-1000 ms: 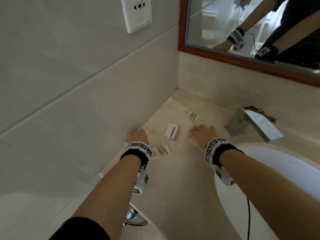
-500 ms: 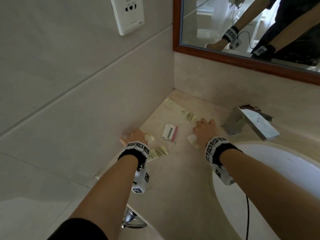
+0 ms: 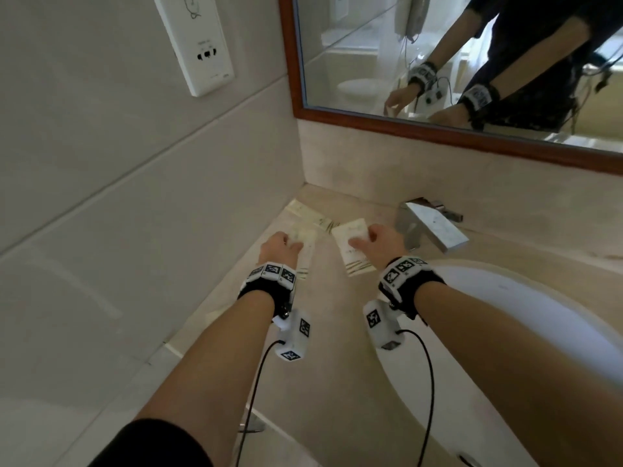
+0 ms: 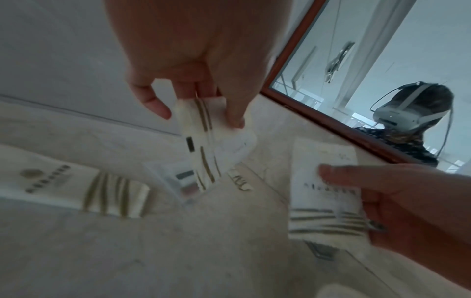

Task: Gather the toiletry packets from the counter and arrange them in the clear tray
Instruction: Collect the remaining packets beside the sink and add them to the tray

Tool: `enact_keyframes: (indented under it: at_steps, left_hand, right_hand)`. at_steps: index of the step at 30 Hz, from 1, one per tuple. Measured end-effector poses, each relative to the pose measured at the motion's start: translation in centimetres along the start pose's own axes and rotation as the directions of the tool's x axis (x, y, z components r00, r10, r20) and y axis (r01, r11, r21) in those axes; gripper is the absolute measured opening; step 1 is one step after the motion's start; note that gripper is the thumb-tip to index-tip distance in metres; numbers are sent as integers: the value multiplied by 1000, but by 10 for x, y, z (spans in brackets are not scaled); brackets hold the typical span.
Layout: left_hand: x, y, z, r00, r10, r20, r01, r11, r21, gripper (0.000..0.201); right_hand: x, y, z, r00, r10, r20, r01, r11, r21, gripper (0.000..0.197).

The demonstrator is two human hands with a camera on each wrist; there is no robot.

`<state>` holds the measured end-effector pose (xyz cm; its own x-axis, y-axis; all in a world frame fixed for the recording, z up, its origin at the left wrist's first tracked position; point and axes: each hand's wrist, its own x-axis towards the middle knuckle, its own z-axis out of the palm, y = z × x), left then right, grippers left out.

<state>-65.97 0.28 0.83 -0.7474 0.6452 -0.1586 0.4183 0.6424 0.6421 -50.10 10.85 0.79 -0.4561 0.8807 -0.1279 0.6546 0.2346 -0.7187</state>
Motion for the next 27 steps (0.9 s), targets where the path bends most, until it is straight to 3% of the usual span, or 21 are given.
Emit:
enact_keyframes:
  at_steps: [5,9,11,14,18,21,23,27]
  left_hand:
    - [-45,45,28,989,143,26,-142,989,-31,35]
    - [-98,95,55,966,253,57,-240,954,-179,28]
    - [-130,124,71,948,312,58,-288,922,-257,26]
    - [-180,165,98,931,348,105,-293,889,-352,21]
    - [-242,214,147,905,389,174,-271,839,-472,31]
    - [-290,242,184,849,472,236,-333,826,-455,29]
    - [-318,259,207,795,539,277,-387,804,-453,26]
    - [-365,293,251,721,568,397,-394,808,-439,26]
  right_hand:
    - [-37,18,-42,998,43,-53,-29,973,228,45]
    - [-75,44,-86,990,97,-103,-48,916,398,32]
    - [-94,62,-109,976,155,-153,-63,873,484,35]
    - [-125,92,-149,949,214,-233,-56,839,541,36]
    - [-171,140,-208,904,289,-316,-61,817,573,30]
    - [-203,182,-245,870,327,-369,-75,828,556,38]
    - [-224,206,-268,849,369,-377,-113,824,555,32]
    - [-261,252,-312,805,400,-438,-130,840,527,32]
